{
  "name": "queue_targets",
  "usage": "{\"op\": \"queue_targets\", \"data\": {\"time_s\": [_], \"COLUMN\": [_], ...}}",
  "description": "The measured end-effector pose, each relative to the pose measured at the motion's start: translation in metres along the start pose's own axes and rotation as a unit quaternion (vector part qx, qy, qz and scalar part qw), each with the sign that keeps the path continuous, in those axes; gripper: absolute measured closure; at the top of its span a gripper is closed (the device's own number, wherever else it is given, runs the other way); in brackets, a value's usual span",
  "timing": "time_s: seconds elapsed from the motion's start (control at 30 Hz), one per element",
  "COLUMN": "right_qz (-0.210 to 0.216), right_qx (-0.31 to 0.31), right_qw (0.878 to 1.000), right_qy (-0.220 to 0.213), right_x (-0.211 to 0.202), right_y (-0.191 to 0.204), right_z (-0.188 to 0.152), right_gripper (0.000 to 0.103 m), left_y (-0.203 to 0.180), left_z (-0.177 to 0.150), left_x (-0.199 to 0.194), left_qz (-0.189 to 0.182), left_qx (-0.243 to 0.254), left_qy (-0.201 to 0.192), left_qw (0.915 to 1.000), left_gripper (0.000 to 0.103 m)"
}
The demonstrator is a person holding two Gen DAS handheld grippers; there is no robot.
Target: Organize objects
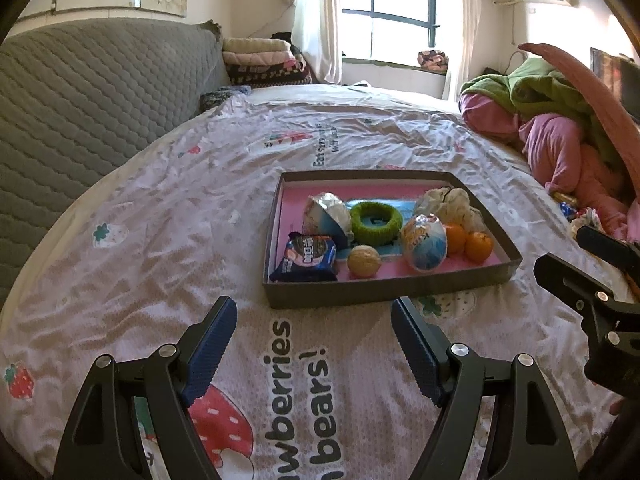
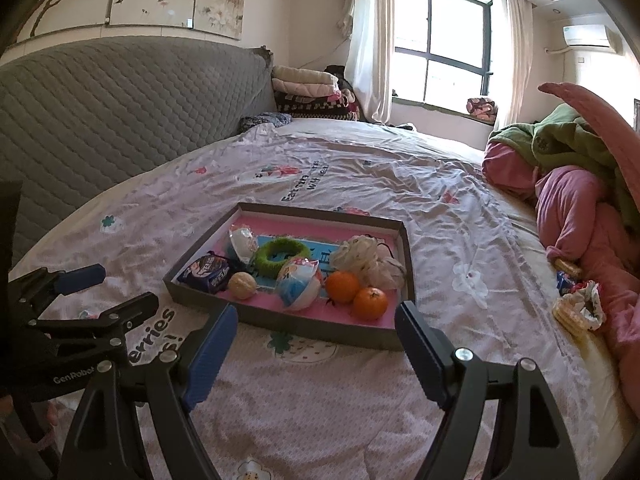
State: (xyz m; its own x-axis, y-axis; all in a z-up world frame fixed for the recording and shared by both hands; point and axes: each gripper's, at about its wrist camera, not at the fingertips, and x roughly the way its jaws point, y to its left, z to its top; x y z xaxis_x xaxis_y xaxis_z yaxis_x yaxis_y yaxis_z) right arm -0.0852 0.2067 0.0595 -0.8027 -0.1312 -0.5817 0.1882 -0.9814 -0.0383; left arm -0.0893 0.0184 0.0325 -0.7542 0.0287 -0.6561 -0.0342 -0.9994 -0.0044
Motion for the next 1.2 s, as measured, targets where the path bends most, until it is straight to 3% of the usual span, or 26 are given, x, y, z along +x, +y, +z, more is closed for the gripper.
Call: {"op": "queue_targets", "data": {"time_s": [0.7,1.2], "right_qz": [-0.010,-0.013], "right_qx": [0.017,0.042], "right_qw": [0.999,0.997], "right_qy": [0.036,0.063], "right_x": [0.004,0.013], "right_y": [0.004,0.001], "right_z": [-0.035,-0.061], "right_gripper": [0.022,0.022], "left_y": [-0.006,-0.003], "left_z": [-0.032,-0.052], "left_x": [0.001,0.006], "left_qz": [-0.014,-0.004], "left_qx": [0.007,0.006], "left_qy": [0.042,0.053], "left_qw": [0.9990,0.9986], "left_gripper": [0.022,0.022]}}
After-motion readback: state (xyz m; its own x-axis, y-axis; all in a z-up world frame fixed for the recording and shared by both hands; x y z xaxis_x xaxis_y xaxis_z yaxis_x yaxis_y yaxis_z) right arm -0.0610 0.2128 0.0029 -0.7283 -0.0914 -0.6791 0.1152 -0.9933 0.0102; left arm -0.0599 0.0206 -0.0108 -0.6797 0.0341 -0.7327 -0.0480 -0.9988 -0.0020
